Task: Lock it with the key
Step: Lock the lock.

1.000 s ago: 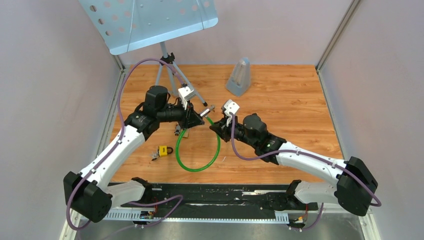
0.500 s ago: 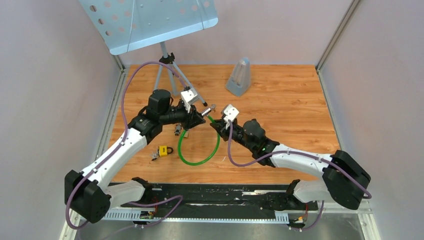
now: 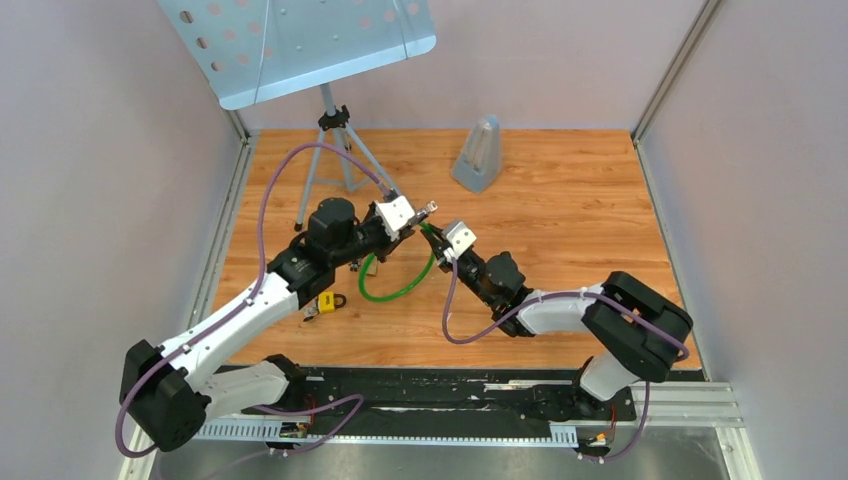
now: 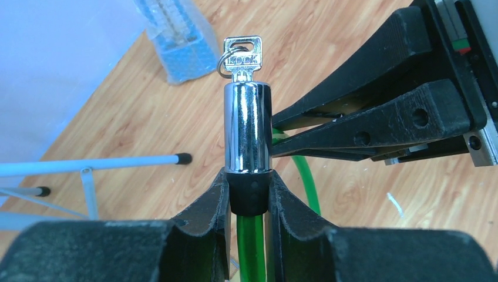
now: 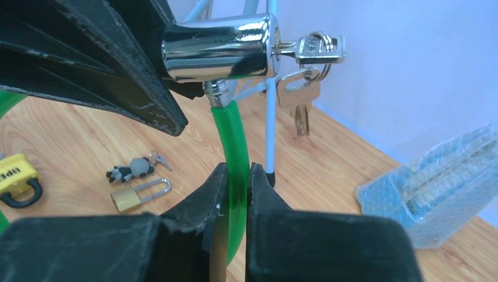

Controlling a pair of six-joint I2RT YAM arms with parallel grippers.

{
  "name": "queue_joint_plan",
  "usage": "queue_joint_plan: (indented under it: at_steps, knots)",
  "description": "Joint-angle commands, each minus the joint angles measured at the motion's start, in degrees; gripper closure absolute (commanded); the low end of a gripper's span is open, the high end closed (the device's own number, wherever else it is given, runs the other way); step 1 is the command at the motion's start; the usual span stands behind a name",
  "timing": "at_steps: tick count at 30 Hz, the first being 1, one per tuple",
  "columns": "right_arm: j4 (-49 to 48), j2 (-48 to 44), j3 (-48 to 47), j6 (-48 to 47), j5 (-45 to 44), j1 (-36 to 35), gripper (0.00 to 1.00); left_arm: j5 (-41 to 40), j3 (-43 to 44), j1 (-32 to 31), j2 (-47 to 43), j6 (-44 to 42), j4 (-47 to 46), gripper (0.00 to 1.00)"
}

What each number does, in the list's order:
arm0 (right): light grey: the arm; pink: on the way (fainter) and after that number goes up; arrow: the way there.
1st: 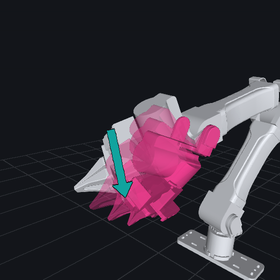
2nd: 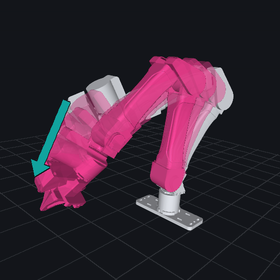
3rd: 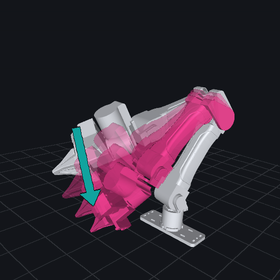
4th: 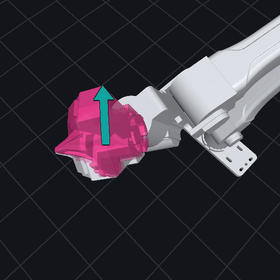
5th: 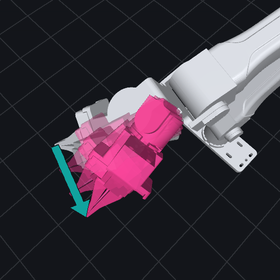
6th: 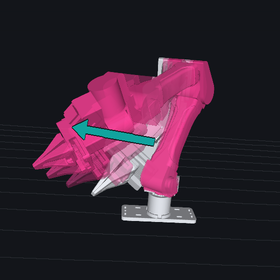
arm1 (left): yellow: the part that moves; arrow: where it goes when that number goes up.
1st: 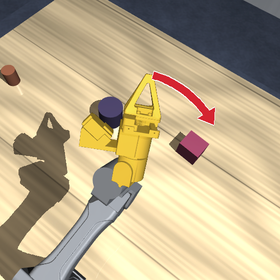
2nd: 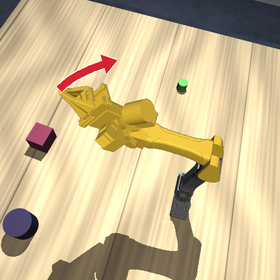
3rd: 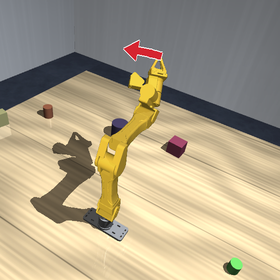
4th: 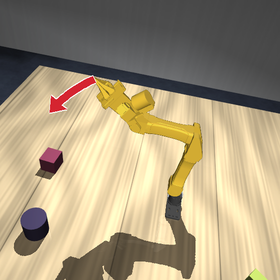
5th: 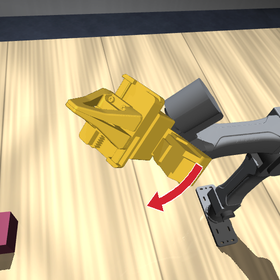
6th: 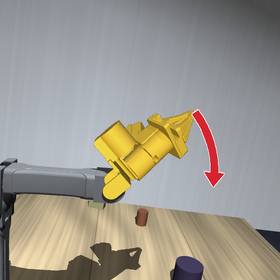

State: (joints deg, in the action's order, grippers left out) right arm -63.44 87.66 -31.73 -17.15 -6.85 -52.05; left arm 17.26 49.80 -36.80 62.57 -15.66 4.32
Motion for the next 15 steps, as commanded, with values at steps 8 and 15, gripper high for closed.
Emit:
queue_joint_plan:
  at_steps: [8,15]
  knots:
    - [-28.0,6.9,5.3,2.5,1.3,-1.1,0.92,-5.8,-13.8,-9.5,-1.7,-0.5,-9.9,1.0]
    - [-24.2,4.1,7.9,6.1,1.4,-1.1,0.68,-10.2,-14.8,-12.7,-2.1,-0.9,-7.9,1.0]
